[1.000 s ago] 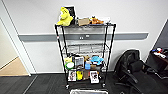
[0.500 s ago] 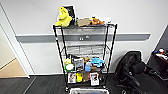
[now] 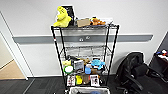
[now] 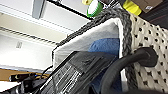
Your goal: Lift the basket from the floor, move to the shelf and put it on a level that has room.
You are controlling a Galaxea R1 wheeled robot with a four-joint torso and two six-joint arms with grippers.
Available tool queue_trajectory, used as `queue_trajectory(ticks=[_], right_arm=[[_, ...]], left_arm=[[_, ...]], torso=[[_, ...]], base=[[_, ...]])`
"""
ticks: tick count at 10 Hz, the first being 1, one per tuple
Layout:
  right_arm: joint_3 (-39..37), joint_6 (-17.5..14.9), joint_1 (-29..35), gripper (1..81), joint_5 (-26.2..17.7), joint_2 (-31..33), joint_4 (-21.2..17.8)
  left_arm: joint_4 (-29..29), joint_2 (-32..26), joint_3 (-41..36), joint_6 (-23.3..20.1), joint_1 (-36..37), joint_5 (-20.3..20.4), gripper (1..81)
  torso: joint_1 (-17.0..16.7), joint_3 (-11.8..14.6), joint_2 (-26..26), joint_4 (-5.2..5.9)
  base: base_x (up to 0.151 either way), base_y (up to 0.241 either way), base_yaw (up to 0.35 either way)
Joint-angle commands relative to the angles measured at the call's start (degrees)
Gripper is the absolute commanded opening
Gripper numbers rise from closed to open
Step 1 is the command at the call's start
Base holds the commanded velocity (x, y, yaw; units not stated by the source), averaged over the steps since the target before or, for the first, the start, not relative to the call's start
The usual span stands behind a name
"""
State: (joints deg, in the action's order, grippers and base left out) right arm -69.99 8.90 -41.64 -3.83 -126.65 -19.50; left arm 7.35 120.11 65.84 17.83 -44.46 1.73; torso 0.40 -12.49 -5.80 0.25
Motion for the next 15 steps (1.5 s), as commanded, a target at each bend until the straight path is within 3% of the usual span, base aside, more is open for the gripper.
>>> queue_trajectory(ticks=[1, 15], right_arm=[[4.87, -0.37, 8.63, 1.0, -0.48, 1.37, -1.24], [5.92, 0.42, 10.56, 1.0, 0.66, 1.28, -1.24]], left_arm=[[0.65, -1.72, -3.52, -0.17, 7.23, 1.87, 1.0], [0.82, -2.15, -6.86, 0.62, 10.13, 2.75, 1.0]], torso=[[0.0, 0.0, 0.0, 0.0], [0.0, 0.0, 0.0, 0.0]], base=[[0.117, 0.0, 0.0], [0.118, 0.0, 0.0]])
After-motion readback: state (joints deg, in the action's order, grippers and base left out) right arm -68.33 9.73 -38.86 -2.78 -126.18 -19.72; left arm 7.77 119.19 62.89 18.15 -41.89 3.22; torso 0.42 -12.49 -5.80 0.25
